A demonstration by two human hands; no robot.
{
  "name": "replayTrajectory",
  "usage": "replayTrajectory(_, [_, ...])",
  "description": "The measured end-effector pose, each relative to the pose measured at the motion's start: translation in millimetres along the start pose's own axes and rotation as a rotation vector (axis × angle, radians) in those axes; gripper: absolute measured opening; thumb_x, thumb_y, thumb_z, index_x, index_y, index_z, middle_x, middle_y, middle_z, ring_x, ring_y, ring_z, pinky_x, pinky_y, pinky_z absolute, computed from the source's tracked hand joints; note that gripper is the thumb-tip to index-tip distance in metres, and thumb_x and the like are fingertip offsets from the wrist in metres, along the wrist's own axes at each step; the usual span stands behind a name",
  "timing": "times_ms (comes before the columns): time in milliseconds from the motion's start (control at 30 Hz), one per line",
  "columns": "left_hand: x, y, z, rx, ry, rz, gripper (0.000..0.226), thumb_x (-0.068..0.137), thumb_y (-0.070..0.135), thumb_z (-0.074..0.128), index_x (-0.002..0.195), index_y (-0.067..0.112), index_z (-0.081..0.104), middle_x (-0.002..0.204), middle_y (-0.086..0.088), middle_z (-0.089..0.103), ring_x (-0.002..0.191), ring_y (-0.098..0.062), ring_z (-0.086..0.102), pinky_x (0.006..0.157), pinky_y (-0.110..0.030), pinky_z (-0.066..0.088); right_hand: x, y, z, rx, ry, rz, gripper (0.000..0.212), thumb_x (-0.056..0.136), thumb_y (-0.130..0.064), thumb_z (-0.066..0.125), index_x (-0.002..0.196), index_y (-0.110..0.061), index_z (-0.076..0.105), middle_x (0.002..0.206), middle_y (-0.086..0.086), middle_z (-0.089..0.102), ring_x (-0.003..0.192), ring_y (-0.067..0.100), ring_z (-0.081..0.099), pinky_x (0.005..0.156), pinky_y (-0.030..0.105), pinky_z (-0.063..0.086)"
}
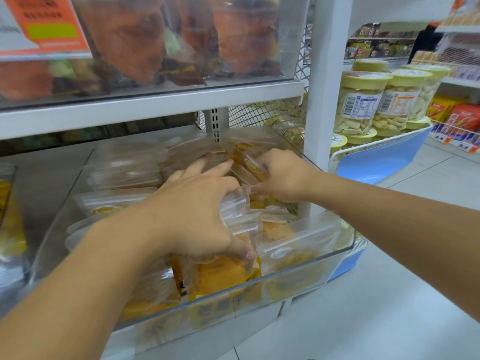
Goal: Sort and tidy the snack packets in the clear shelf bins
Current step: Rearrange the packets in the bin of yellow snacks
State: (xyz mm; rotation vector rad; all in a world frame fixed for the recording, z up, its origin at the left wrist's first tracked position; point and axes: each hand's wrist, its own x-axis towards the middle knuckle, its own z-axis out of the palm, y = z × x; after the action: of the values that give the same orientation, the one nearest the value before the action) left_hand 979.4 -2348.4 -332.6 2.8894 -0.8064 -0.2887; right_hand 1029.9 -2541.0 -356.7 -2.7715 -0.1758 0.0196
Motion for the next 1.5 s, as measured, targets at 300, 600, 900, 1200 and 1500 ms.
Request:
replayTrajectory(300, [-1, 0, 0, -0.007, 0.003, -0.011, 0.104, 0.052, 0.085, 0.071, 0.143, 0.048, 0.036, 0.166, 0.019, -0.009, 0.151, -0.011, -0.019, 0.123, -0.043, 0.001, -16, -28, -57, -0.645, 0.323, -0.238, 0.037, 0.082, 0.007, 0.054, 0.063, -0.016, 0.032, 0.064, 0.004, 0.03, 0.066, 0.03, 0.041, 0.062, 0.037, 0.037])
replayTrajectory(600, [-1, -1, 0, 0.003, 0.001, -0.014, 0.103, 0.051, 0.086, 0.07, 0.141, 0.05, 0.036, 0.166, 0.017, -0.01, 0.152, -0.012, -0.017, 0.123, -0.042, 0.002, 15, -21, -23, -0.681, -0.137, -0.171, 0.01, 0.09, -0.005, 0.057, 0.09, -0.013, 0.051, 0.087, 0.002, 0.057, 0.081, 0.025, 0.058, 0.068, 0.033, 0.048])
replayTrajectory(900, [0, -2, 0, -0.015, -0.005, -0.008, 0.101, 0.049, 0.088, 0.07, 0.138, 0.053, 0.037, 0.166, 0.02, -0.01, 0.152, -0.011, -0.019, 0.123, -0.043, 0.003, 26, -9, -11, -0.578, -0.156, -0.145, 0.04, 0.085, -0.048, 0.071, 0.108, -0.017, 0.061, 0.105, 0.005, 0.067, 0.09, 0.026, 0.061, 0.077, 0.035, 0.053])
replayTrajectory(1200, [1, -2, -1, -0.011, -0.012, -0.01, 0.102, 0.049, 0.088, 0.07, 0.138, 0.054, 0.035, 0.166, 0.02, -0.008, 0.152, -0.01, -0.018, 0.124, -0.043, 0.003, 35, -21, -22, -0.679, -0.047, -0.195, 0.023, 0.095, -0.013, 0.062, 0.117, -0.011, 0.057, 0.098, 0.005, 0.057, 0.087, 0.027, 0.057, 0.073, 0.033, 0.048])
replayTrajectory(1500, [6, 10, -18, 0.057, -0.017, 0.138, 0.111, 0.054, 0.079, 0.076, 0.148, 0.042, 0.03, 0.147, 0.021, 0.034, 0.136, -0.005, 0.03, 0.116, -0.034, 0.032, -27, -7, -46, -0.397, 0.179, -0.302, 0.04, 0.073, -0.038, 0.085, 0.102, -0.021, 0.062, 0.094, -0.004, 0.058, 0.085, 0.019, 0.062, 0.068, 0.032, 0.05])
